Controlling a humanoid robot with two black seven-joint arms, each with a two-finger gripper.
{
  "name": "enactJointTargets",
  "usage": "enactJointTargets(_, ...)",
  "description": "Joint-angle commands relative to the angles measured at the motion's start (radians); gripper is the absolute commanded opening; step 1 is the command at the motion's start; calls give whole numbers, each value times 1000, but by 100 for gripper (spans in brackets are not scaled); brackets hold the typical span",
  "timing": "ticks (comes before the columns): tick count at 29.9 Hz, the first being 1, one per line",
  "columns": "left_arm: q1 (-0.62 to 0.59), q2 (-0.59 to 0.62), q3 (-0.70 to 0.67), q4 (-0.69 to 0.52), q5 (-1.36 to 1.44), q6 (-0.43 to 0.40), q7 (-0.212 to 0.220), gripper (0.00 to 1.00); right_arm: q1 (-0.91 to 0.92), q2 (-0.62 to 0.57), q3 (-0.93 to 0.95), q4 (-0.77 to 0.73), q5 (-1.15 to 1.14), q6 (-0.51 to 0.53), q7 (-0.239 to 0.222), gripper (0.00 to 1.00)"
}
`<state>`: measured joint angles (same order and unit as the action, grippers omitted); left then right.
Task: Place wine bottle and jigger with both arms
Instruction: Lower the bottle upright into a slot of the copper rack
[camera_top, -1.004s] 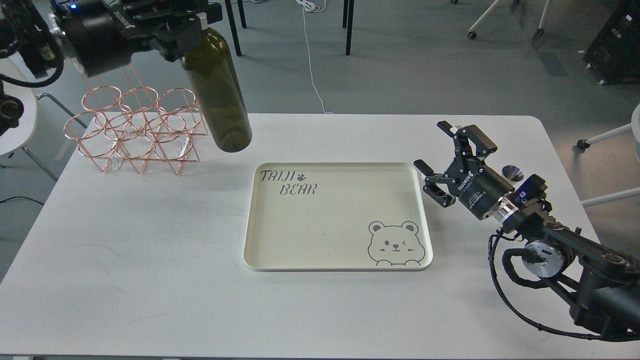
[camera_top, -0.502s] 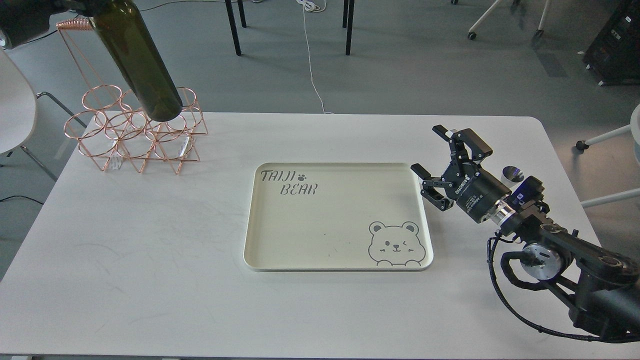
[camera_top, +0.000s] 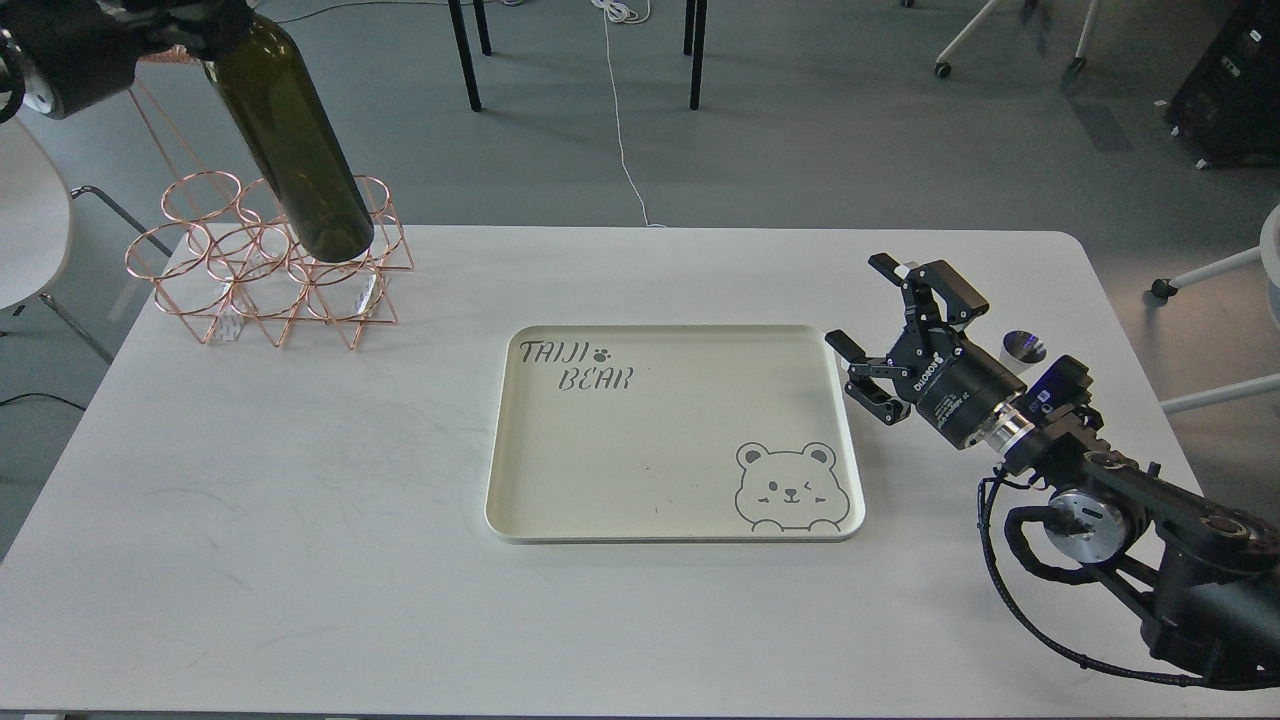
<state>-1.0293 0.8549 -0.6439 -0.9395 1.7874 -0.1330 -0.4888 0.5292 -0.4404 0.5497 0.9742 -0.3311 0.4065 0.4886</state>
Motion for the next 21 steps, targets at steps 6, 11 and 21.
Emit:
enactJointTargets(6,5,-11,26,22,-2,29,0,14,0,0,0,0,0,0,0,99)
enactJointTargets(11,3,-20,26,37,-2,29,0,14,0,0,0,0,0,0,0,99)
enactJointTargets(21,6,-42,58,68,-2,69,0,14,0,0,1,0,0,0,0,99)
